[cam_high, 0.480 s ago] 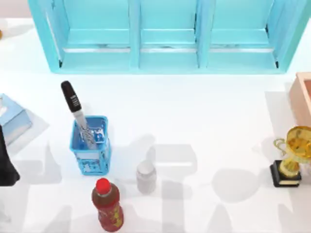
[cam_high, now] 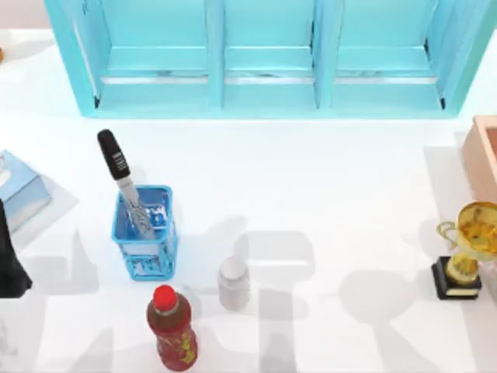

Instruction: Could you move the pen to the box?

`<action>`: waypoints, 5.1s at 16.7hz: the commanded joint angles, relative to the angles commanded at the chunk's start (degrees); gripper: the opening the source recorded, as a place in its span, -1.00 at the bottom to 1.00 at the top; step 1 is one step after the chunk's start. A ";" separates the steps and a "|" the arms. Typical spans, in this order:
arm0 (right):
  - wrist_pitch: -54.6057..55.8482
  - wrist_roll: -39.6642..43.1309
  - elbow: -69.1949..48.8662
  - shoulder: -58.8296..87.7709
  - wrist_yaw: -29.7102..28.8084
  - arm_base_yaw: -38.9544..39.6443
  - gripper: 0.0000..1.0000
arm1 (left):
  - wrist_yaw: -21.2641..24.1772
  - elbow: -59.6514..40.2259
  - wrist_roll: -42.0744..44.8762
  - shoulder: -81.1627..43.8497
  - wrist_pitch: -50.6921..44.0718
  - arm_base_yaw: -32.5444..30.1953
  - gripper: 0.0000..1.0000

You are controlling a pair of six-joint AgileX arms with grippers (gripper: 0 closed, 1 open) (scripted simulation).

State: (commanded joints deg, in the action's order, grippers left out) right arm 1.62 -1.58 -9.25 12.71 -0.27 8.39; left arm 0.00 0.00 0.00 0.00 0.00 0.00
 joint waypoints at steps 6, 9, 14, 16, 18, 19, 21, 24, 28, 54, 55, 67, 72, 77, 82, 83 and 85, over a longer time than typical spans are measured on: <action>4.16 -4.31 -19.19 33.06 -0.50 16.56 1.00 | 0.00 0.00 0.00 0.00 0.00 0.00 1.00; 6.72 -6.77 -29.54 53.06 -0.60 25.11 1.00 | 0.00 0.00 0.00 0.00 0.00 0.00 1.00; 9.93 -10.13 -44.22 79.54 -0.73 37.72 1.00 | 0.00 0.00 0.00 0.00 0.00 0.00 1.00; 10.47 -10.96 -47.84 86.22 -0.75 41.14 1.00 | 0.00 0.00 0.00 0.00 0.00 0.00 1.00; 10.66 -11.54 -50.22 90.59 -0.74 43.70 1.00 | 0.00 0.00 0.00 0.00 0.00 0.00 1.00; 10.67 -11.72 -50.92 91.91 -0.73 44.59 1.00 | 0.00 0.00 0.00 0.00 0.00 0.00 1.00; 10.64 -11.85 -51.41 92.88 -0.73 45.30 1.00 | 0.00 0.00 0.00 0.00 0.00 0.00 1.00; 10.64 -11.85 -51.41 92.88 -0.73 45.30 1.00 | 0.00 0.00 0.00 0.00 0.00 0.00 1.00; 10.71 -11.66 -53.08 94.48 -0.46 44.81 1.00 | 0.00 0.00 0.00 0.00 0.00 0.00 1.00; 13.05 -11.72 -70.95 114.83 -0.82 44.99 -0.66 | 0.00 0.00 0.00 0.00 0.00 0.00 1.00; 13.05 -11.72 -70.95 114.83 -0.82 44.99 -0.81 | 0.00 0.00 0.00 0.00 0.00 0.00 1.00; 12.27 -11.47 -70.56 113.79 -0.19 44.20 -1.00 | 0.00 0.00 0.00 0.00 0.00 0.00 1.00; 2.97 -8.61 -65.90 102.29 4.40 38.81 -1.00 | 0.00 0.00 0.00 0.00 0.00 0.00 1.00; -6.83 -5.78 -62.80 84.38 8.65 33.42 -1.00 | 0.00 0.00 0.00 0.00 0.00 0.00 1.00; -11.31 -3.87 -59.94 79.82 12.19 30.44 -1.00 | 0.00 0.00 0.00 0.00 0.00 0.00 1.00; -11.31 -3.87 -59.94 79.82 12.19 30.44 -1.00 | 0.00 0.00 0.00 0.00 0.00 0.00 1.00; -11.27 -3.93 -60.24 79.97 12.12 30.66 -1.00 | 0.00 0.00 0.00 0.00 0.00 0.00 1.00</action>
State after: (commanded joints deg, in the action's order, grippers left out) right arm -9.65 -5.51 -69.49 92.67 11.85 39.05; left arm 0.00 0.00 0.00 0.00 0.00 0.00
